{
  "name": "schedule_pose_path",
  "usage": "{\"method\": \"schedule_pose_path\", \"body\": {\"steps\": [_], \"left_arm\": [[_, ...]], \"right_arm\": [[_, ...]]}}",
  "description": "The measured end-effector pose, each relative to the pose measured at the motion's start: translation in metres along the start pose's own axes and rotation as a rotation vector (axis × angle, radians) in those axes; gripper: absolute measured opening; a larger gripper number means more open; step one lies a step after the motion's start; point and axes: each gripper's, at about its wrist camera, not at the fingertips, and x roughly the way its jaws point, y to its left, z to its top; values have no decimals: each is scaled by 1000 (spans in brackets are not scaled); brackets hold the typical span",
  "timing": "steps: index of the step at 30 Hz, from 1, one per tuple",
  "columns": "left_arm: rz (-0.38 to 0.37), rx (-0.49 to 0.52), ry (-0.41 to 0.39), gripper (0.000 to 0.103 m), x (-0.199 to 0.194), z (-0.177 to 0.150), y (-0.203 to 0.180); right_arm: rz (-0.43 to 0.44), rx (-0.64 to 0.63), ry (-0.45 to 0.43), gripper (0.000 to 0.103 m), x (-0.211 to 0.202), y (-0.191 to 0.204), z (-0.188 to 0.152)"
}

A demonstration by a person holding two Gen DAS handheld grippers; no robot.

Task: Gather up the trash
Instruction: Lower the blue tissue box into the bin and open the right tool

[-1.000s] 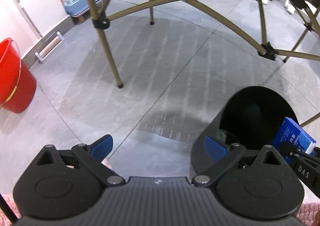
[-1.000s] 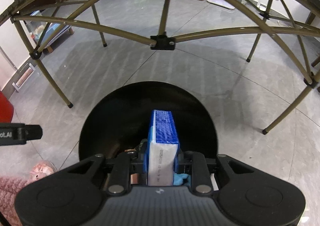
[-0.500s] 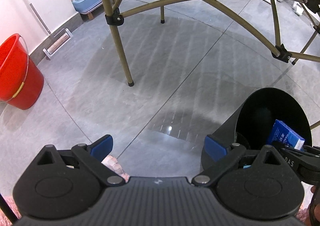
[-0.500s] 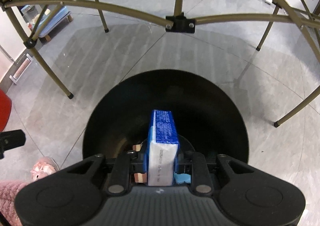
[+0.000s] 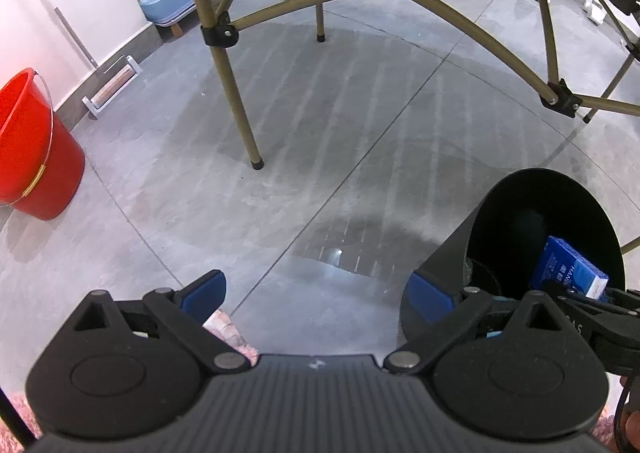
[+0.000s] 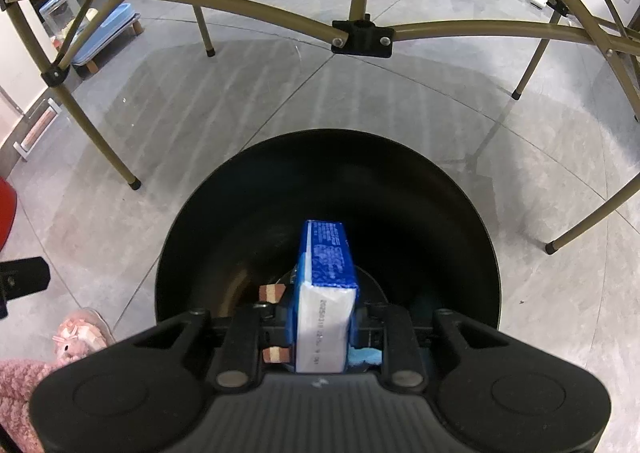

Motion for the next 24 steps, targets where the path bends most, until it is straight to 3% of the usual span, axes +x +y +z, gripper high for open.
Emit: {"method": "schedule_pose_path", "body": {"steps": [10, 12, 14, 16, 18, 24], "left_arm": [[15, -2, 10, 100, 4, 0, -1], [14, 0, 10, 100, 4, 0, -2], [14, 0, 10, 100, 4, 0, -3], [14, -1, 10, 100, 4, 0, -3], [14, 0, 10, 100, 4, 0, -3], [10, 0, 8, 100, 4, -1, -3]], "right_arm": [[0, -10, -8, 27, -3, 2, -1], [-5, -4, -14, 44, -4, 0, 0], [-21, 1, -21, 83, -5, -2, 0], [-29, 4, -25, 95, -5, -2, 1], [-32, 6, -22, 102, -4, -2, 2], [-31, 14, -10, 103, -1, -1, 2]]}}
